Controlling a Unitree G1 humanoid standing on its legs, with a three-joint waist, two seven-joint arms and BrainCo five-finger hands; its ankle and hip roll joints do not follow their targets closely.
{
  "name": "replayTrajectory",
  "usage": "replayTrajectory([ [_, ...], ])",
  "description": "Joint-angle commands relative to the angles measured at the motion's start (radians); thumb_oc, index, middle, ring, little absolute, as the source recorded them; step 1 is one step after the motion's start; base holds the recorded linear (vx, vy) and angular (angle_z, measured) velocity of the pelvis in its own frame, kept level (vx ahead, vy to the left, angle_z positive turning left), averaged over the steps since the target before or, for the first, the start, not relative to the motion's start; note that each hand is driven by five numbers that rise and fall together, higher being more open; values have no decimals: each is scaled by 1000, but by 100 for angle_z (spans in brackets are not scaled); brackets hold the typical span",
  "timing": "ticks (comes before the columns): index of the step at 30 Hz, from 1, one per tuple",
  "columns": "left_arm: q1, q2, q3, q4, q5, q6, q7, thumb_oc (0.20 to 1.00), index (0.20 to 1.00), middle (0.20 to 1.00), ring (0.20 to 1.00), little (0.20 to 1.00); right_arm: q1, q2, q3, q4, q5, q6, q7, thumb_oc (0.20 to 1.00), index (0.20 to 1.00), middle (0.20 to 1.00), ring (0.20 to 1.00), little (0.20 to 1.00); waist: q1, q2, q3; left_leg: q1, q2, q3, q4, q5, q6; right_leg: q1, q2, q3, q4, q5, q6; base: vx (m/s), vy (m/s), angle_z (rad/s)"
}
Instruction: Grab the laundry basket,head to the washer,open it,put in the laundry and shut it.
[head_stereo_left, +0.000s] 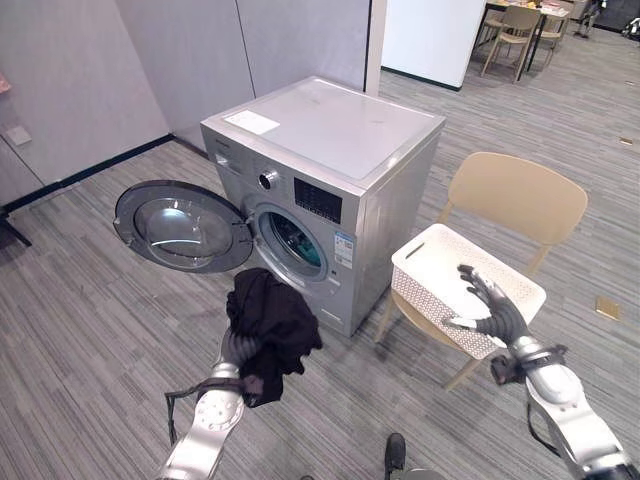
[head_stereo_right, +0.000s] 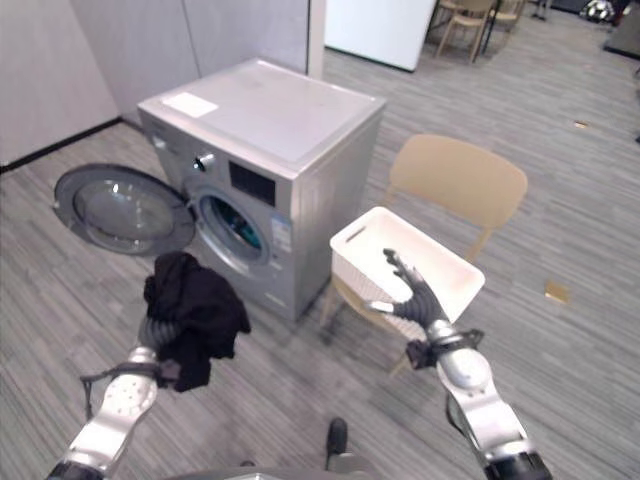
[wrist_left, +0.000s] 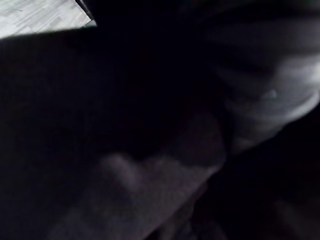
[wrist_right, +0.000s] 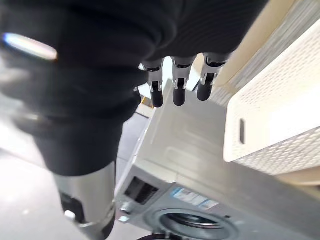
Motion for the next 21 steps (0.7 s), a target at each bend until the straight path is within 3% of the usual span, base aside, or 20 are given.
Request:
replayTrajectory([
  [1, -27, -8, 63, 28, -65, -68, -36, 200, 200, 200, 200, 200, -10, 2, -48, 69, -105, -49, 4, 1000, 1000, 1000, 1000, 1000, 1, 21, -17, -48, -8, -63, -2, -40, -5, 155, 22, -39, 19, -233, 83, -3, -50, -1],
  [6, 96, -62, 165, 147, -126, -35, -83, 200, 200, 200, 200, 200, 53, 69, -102, 241, -132, -40, -10, 1000, 1000, 1000, 1000, 1000, 8, 28, 2, -52, -5, -75, -2, -30, -3, 155, 28, -45, 27, -246, 75, -15, -57, 3],
  [12, 132, -95, 201, 221, -169, -18, -99, 200, 200, 200, 200, 200, 38, 124, -109, 367, -88, -41, -29, 1000, 1000, 1000, 1000, 1000, 23, 36, 47, -82, -1, -101, 35, -21, -5, 143, 35, -49, 41, -258, 60, -73, -52, 10],
  [16, 72, -99, 184, 263, -182, -16, -78, 200, 200, 200, 200, 200, -16, 121, -102, 410, -73, -39, -74, 1000, 1000, 1000, 1000, 1000, 46, 31, 122, -221, -2, -103, 167, -19, -24, 107, 8, -118, 56, -258, 50, -179, -27, 44],
  [17, 53, -99, 174, 262, -182, -15, -72, 200, 200, 200, 200, 200, -24, 121, -101, 418, -70, -35, -85, 1000, 1000, 1000, 1000, 1000, 45, 31, 125, -246, 7, -71, 186, -18, -26, 100, 0, -147, 57, -259, 51, -104, 25, 108],
  [19, 14, -83, 146, 251, -165, -20, -56, 200, 200, 200, 200, 200, -36, 120, -90, 432, -71, -25, -109, 1000, 1000, 1000, 1000, 1000, 29, 28, 117, -248, 54, 86, 208, -53, -25, 103, -23, -217, 58, -272, 63, 24, 43, 108],
  [21, 2, -72, 134, 235, -158, -20, -54, 200, 200, 200, 200, 200, -36, 119, -86, 432, -70, -20, -112, 1000, 1000, 1000, 1000, 1000, 16, 27, 117, -247, 85, 173, 224, -63, -23, 99, -37, -260, 70, -272, 63, 40, 81, 126],
])
